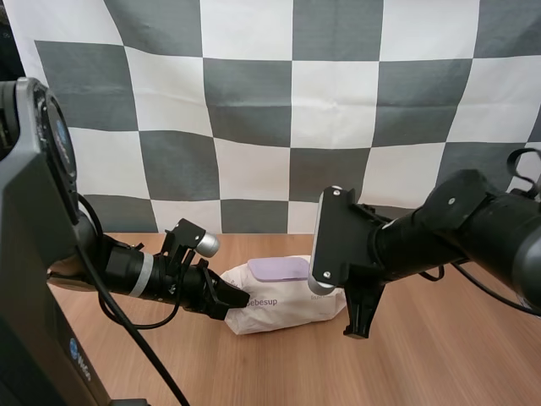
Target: Open the wet wipes lid
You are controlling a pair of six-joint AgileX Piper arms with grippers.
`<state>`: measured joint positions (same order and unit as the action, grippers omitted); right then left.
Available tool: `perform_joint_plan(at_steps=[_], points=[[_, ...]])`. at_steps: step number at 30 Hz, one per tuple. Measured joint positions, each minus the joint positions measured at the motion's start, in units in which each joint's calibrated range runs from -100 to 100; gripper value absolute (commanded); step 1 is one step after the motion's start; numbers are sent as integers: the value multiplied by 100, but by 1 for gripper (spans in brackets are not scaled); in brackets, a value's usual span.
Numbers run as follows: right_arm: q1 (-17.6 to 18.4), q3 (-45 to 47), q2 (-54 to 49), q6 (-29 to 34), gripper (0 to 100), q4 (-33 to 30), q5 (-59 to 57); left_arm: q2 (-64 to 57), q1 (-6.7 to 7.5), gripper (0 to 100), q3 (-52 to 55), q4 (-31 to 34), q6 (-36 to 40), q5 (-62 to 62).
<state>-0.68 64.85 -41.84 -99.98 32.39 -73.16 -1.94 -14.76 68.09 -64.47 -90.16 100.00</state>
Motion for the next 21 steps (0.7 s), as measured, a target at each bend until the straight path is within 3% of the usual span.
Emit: perform_joint_plan(at_steps=[8,11,13,21], points=[[139,119,145,0,2,536,296,0,0,0,0,66,173,0],[408,119,316,0,21,551,781,0,0,0,0,261,219,0],[501,119,395,0,25,551,886,0,0,0,0,348,231,0],[550,119,857,0,24,551,1429,0,0,0,0,396,334,0]])
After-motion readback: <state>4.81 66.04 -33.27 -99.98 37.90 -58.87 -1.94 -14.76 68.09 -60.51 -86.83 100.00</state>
